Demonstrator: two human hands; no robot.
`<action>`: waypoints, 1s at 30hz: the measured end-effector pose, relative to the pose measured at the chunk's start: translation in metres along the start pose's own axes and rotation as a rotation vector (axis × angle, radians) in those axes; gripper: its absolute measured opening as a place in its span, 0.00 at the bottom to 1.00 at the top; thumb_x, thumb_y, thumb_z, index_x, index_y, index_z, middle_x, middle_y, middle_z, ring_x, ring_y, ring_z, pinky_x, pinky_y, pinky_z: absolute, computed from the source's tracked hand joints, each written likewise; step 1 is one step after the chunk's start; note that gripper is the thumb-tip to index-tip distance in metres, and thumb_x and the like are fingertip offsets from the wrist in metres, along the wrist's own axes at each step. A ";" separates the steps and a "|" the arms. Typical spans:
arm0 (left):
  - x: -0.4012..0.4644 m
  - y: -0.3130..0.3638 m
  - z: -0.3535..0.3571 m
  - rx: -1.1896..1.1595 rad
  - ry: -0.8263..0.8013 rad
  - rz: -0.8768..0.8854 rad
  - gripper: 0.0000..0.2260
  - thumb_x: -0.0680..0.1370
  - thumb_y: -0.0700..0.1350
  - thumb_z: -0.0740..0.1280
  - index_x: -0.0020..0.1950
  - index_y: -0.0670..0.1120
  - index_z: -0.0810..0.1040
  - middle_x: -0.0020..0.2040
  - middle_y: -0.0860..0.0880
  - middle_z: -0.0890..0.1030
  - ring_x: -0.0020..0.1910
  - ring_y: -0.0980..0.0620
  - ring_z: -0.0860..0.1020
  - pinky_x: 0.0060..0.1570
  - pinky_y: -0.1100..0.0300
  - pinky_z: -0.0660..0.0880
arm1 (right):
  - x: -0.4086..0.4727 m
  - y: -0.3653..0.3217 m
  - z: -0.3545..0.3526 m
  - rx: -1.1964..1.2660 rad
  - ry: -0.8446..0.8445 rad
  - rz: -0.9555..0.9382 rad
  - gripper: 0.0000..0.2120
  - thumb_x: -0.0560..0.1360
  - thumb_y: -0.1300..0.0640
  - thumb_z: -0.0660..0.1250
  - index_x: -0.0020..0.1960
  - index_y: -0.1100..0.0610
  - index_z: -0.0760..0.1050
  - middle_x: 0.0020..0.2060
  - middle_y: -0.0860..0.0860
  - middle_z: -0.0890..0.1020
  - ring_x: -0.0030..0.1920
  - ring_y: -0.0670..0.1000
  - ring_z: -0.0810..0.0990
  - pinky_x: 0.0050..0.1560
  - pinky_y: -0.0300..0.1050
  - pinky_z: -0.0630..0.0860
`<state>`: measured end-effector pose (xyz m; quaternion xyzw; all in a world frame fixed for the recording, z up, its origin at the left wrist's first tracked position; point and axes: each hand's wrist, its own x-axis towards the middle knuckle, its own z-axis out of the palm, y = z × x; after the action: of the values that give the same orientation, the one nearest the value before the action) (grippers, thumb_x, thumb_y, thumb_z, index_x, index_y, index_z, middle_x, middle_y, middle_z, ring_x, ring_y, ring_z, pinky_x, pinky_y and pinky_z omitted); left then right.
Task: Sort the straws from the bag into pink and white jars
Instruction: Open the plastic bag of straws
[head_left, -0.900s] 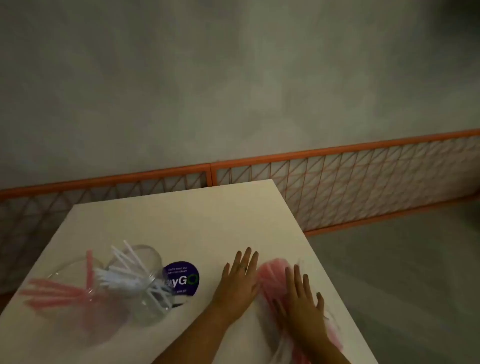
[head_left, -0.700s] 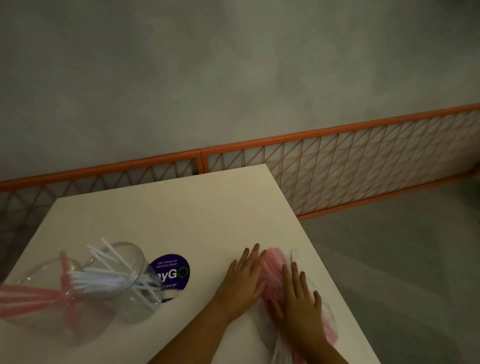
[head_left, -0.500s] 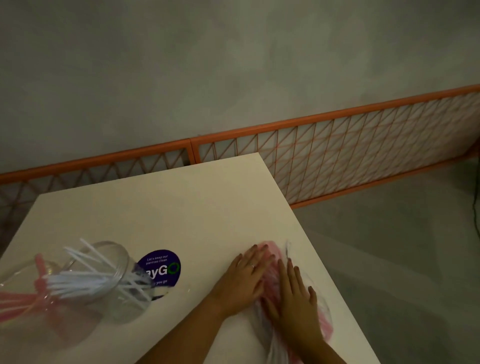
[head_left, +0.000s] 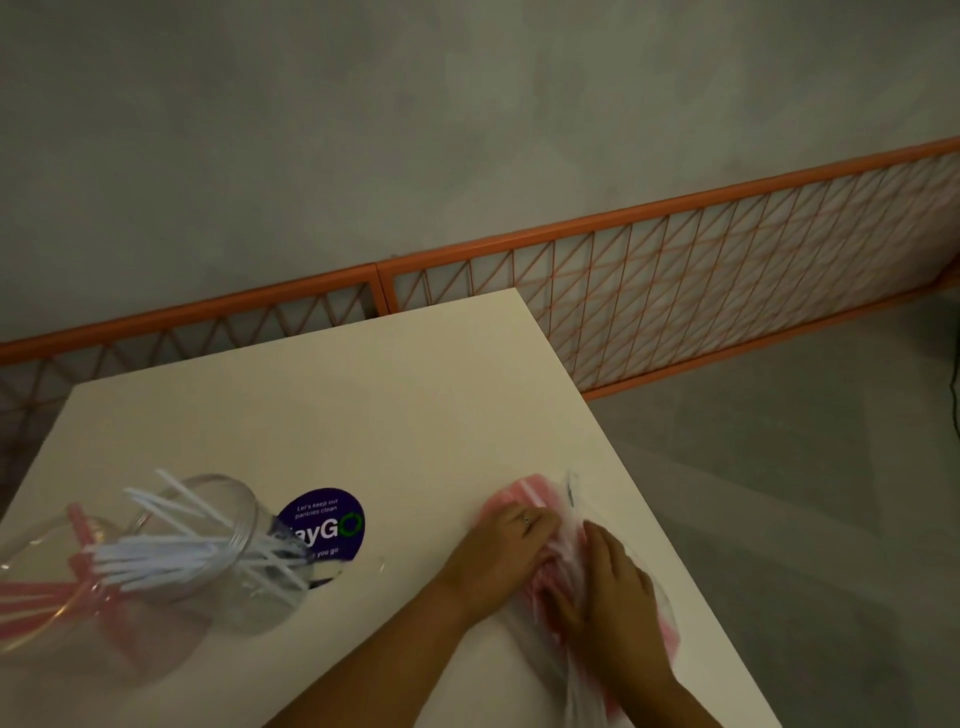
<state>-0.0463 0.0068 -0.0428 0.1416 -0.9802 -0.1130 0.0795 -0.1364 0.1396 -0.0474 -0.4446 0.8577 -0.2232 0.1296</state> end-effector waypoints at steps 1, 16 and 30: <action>-0.001 0.001 -0.001 0.030 -0.007 0.010 0.18 0.74 0.53 0.55 0.62 0.51 0.69 0.49 0.56 0.83 0.45 0.58 0.81 0.45 0.66 0.77 | -0.002 0.002 -0.002 -0.043 0.017 -0.023 0.30 0.70 0.38 0.58 0.61 0.60 0.74 0.57 0.56 0.80 0.53 0.58 0.81 0.50 0.53 0.78; -0.063 0.023 -0.038 -0.076 0.176 -0.221 0.06 0.75 0.48 0.61 0.44 0.48 0.77 0.39 0.54 0.74 0.34 0.55 0.75 0.30 0.68 0.69 | -0.016 -0.023 -0.022 0.181 -0.056 -0.336 0.04 0.75 0.53 0.64 0.50 0.49 0.75 0.42 0.47 0.81 0.40 0.47 0.75 0.36 0.34 0.69; -0.199 0.008 -0.083 -0.200 0.427 -0.522 0.11 0.76 0.52 0.60 0.43 0.48 0.77 0.41 0.53 0.77 0.41 0.64 0.71 0.43 0.81 0.64 | -0.041 -0.140 0.016 0.279 -0.233 -0.675 0.14 0.74 0.45 0.61 0.49 0.56 0.74 0.47 0.51 0.79 0.42 0.51 0.77 0.41 0.40 0.71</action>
<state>0.1560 0.0565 0.0140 0.3995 -0.8562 -0.1927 0.2648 -0.0080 0.0984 0.0093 -0.7024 0.6041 -0.3157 0.2048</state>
